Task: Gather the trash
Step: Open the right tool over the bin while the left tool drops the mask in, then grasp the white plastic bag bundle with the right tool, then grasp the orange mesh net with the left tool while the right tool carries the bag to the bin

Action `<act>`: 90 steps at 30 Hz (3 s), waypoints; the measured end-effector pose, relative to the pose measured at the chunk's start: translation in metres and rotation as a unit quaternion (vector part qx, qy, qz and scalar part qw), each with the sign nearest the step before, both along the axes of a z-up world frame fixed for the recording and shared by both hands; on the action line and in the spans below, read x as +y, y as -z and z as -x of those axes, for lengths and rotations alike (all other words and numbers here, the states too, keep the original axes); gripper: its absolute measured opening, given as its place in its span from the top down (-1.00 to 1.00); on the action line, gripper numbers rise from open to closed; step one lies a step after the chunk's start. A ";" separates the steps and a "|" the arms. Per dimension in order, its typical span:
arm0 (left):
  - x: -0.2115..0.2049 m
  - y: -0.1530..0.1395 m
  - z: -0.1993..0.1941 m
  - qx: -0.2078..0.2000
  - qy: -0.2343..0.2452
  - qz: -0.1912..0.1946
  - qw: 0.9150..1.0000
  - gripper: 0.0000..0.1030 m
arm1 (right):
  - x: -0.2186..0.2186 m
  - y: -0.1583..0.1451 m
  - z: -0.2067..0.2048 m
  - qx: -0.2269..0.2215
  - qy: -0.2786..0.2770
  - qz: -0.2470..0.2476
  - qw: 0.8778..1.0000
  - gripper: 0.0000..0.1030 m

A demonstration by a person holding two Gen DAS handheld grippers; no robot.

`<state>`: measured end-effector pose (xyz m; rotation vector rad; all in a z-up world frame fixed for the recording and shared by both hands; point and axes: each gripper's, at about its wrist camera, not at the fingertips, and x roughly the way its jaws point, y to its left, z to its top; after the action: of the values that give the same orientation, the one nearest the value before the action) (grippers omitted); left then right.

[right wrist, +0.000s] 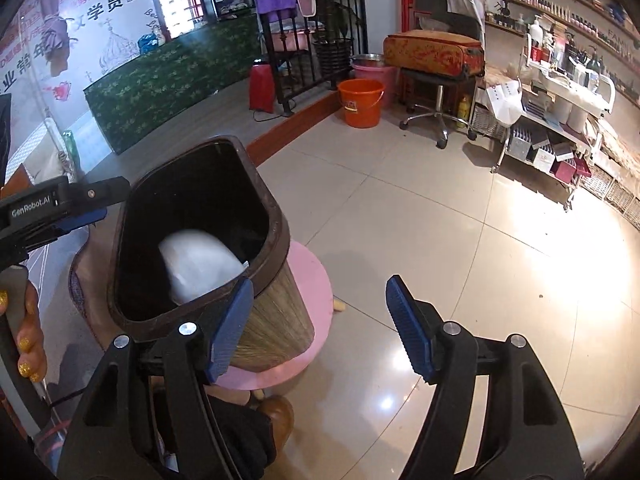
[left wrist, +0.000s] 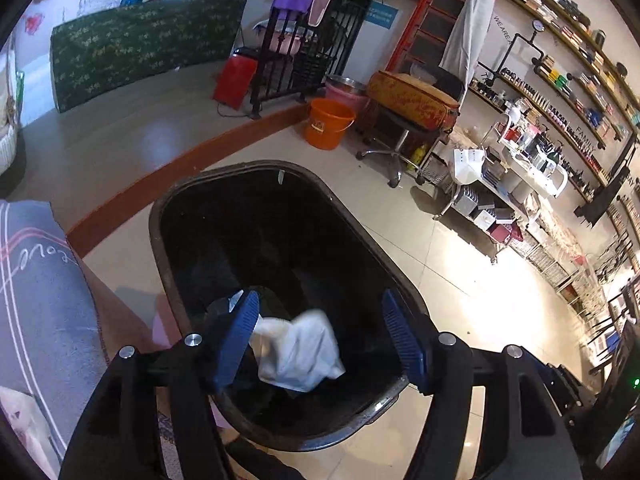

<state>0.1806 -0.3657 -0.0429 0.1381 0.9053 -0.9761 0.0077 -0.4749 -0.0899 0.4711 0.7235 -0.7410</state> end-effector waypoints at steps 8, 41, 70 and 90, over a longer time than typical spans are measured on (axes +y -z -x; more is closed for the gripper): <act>0.025 -0.023 0.023 -0.086 -0.014 -0.004 0.996 -0.69 | 0.018 -0.008 -0.014 -0.008 -0.027 0.006 1.000 -0.44; 0.328 -0.009 -0.010 -0.090 -0.339 -0.064 0.934 -0.83 | 0.268 -0.031 -0.190 0.028 -0.472 0.025 0.881 -0.54; 0.347 0.020 -0.064 -0.002 -0.345 0.007 0.939 0.64 | 0.292 -0.014 -0.204 0.062 -0.507 0.061 0.857 0.52; 0.337 -0.031 0.002 -0.072 -0.328 0.051 0.941 0.75 | 0.248 -0.032 -0.157 -0.011 -0.433 0.008 0.901 0.52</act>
<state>0.1782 -0.0287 -0.0116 -0.1735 0.6905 -0.3809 0.1647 -0.2273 -0.0575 0.1023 0.8087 0.0996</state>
